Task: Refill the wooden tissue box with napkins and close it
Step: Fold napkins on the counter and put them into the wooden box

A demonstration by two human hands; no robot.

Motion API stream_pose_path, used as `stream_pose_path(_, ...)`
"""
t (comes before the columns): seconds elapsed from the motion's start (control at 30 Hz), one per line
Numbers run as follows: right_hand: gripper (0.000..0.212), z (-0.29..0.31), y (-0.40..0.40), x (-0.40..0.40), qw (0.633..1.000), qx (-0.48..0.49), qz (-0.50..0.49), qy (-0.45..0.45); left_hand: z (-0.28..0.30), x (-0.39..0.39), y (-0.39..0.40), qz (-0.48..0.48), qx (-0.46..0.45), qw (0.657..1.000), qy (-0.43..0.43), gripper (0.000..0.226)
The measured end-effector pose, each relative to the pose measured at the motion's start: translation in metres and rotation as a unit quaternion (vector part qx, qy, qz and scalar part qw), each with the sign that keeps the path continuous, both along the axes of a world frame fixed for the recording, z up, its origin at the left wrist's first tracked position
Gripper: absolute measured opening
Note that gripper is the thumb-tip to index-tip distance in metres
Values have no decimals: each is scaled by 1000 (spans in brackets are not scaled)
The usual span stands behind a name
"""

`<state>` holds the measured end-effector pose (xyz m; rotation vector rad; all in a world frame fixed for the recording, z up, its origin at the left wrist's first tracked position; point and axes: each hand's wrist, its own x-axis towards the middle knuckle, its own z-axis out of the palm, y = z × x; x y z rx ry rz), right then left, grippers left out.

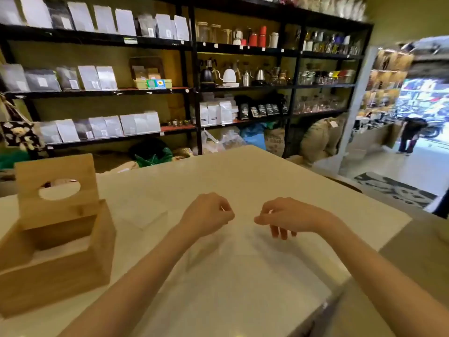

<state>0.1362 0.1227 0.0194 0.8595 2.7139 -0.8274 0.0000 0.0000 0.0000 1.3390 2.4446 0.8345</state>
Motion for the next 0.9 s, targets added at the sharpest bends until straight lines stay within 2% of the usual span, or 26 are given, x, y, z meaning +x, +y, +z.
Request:
stream_pose_path(0.17,35,-40,6,8,994,26,-27,107,-28,2,2,-17,-34,985,170,32)
stream_pose_path(0.33,42,-59,2,2,980,129,-44,145,-45,-10,-1,-62,-66,964,252,42)
stream_pose_path(0.43,32,-65,-3,-4,969,167,-64,169,-48,-10,-4,-61,-36,964,257,37)
stream_pose_path(0.7,13,-64,2,-10,966,162,-56,195,-42,-1,-8,-42,56,974,214,19)
stream_pose_path(0.8,3,-62,3,-14,965,93,-34,244,-30,5,-17,-22,112,982,150,15)
stream_pose_path(0.9,21,-49,-4,-14,935,-22,-57,350,-14,4,-33,-2,153,982,113,12)
